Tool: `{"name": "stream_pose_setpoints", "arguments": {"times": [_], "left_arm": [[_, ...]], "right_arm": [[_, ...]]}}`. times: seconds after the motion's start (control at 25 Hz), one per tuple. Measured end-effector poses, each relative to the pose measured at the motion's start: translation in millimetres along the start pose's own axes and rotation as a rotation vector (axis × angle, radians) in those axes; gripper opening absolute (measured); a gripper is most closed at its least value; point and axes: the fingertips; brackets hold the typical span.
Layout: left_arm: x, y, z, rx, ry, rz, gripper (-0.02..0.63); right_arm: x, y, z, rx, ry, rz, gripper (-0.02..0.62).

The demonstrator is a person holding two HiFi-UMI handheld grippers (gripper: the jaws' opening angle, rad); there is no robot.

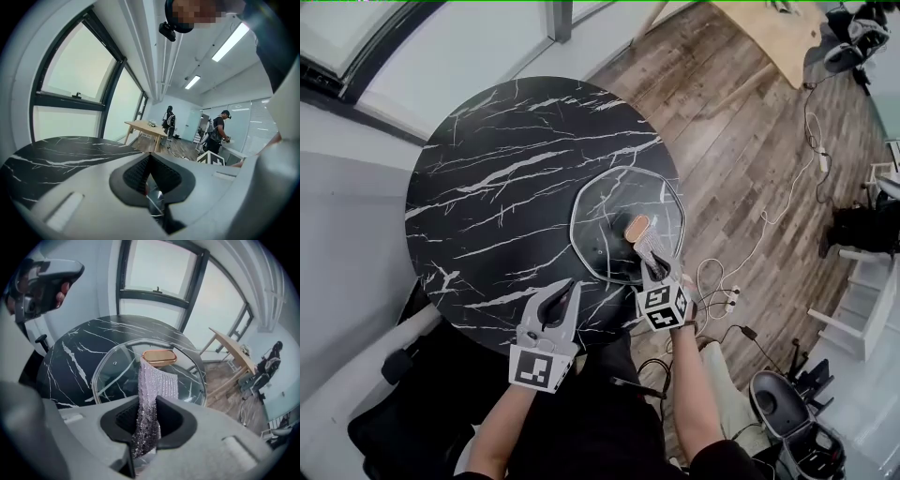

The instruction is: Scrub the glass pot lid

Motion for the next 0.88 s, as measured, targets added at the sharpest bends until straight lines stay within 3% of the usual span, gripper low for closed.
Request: {"name": "stream_pose_setpoints", "arguments": {"times": [0.48, 0.88], "left_arm": [[1, 37, 20, 0.025, 0.011, -0.003, 0.002], [-8, 57, 29, 0.047, 0.016, -0.03, 0.002]], "right_arm": [[-22, -2, 50, -0.012, -0.161, 0.031, 0.08], [-69, -19, 86, -0.071, -0.232, 0.022, 0.08]]}}
Point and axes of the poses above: the fingertips, and each gripper's own axes: y backward along the fingers, z to its left, x out of its underside, and after that the axes turned 8 degrees about y, right-handed
